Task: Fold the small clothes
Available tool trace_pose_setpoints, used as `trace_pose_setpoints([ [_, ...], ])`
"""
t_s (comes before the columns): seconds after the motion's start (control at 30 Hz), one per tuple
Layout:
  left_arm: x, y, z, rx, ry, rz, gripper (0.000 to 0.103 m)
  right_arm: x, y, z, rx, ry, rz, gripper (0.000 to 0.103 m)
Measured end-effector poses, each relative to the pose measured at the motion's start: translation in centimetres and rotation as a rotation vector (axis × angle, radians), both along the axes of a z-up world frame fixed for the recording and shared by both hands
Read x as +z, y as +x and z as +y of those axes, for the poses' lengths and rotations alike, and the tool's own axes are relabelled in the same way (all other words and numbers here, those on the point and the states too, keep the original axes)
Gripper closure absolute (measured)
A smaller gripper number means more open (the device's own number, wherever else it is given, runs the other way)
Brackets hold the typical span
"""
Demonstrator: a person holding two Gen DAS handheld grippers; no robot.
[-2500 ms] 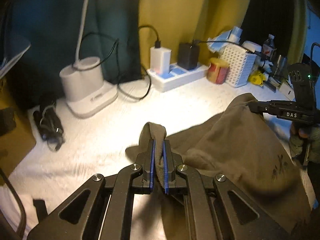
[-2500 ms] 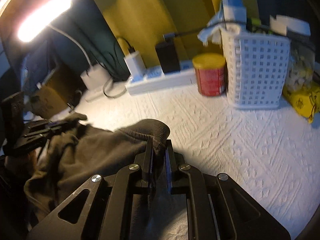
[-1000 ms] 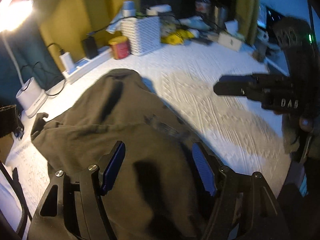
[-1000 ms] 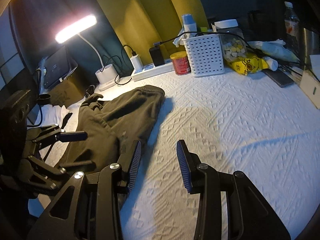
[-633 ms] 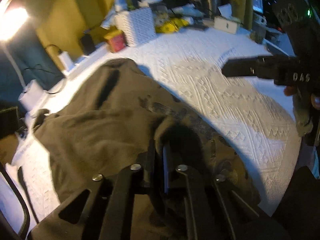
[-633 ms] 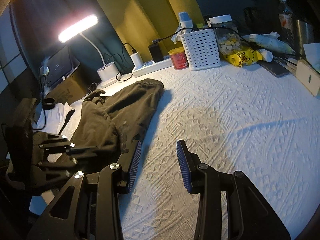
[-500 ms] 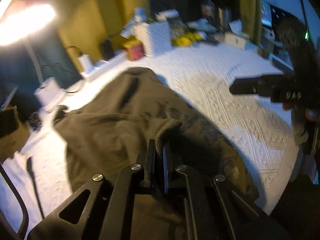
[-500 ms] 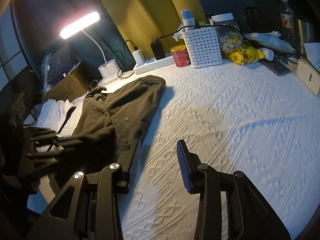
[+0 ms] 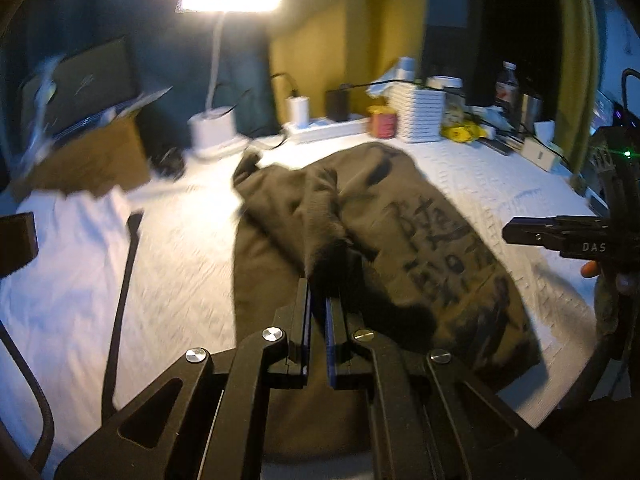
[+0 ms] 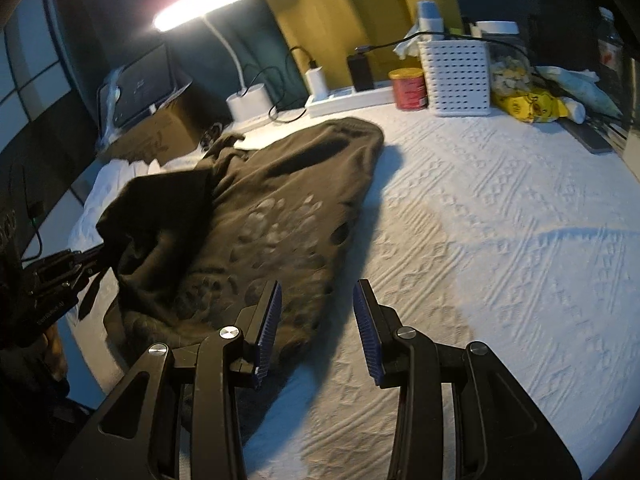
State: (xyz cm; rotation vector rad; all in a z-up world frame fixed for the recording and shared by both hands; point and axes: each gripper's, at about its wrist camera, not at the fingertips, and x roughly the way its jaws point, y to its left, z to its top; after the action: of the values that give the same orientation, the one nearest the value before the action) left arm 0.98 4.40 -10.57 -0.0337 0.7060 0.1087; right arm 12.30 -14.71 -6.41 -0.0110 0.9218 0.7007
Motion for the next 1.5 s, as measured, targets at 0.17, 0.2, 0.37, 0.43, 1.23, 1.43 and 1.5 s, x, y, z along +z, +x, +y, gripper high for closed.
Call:
trace_pose_setpoints([
  [0.17, -1.2, -2.0, 1.1, 0.047, -0.05, 0.022, 0.099, -0.7, -1.0, 1.4, 0.032, -0.026, 0.019, 0.063],
  [0.2, -1.3, -2.2, 1.2, 0.049, -0.055, 0.025, 0.099, -0.9, -1.1, 1.5, 0.035, -0.028, 0.022, 0.063],
  [0.37, -1.9, -3.7, 1.7, 0.049, -0.098, 0.085, 0.099, -1.3, -1.7, 2.2, 0.051, -0.035, 0.034, 0.063],
  [0.43, -1.2, -4.3, 2.2, 0.054, -0.128, 0.069, 0.098, -1.5, -1.8, 2.2, 0.049, -0.036, 0.039, 0.063],
  [1.23, -2.3, 1.2, 3.0, -0.211, -0.237, 0.166, 0.098, -2.3, -4.4, 0.5, 0.041, -0.001, 0.086, 0.063],
  [1.43, 0.9, -0.9, 5.1, -0.118, -0.221, 0.051, 0.1, -2.9, -5.7, 1.0, 0.058, -0.025, 0.084, 0.063],
  [1.5, 0.9, -0.9, 5.8, -0.107, -0.225, 0.064, 0.1, -2.8, -6.1, 1.0, 0.063, -0.047, 0.066, 0.063],
])
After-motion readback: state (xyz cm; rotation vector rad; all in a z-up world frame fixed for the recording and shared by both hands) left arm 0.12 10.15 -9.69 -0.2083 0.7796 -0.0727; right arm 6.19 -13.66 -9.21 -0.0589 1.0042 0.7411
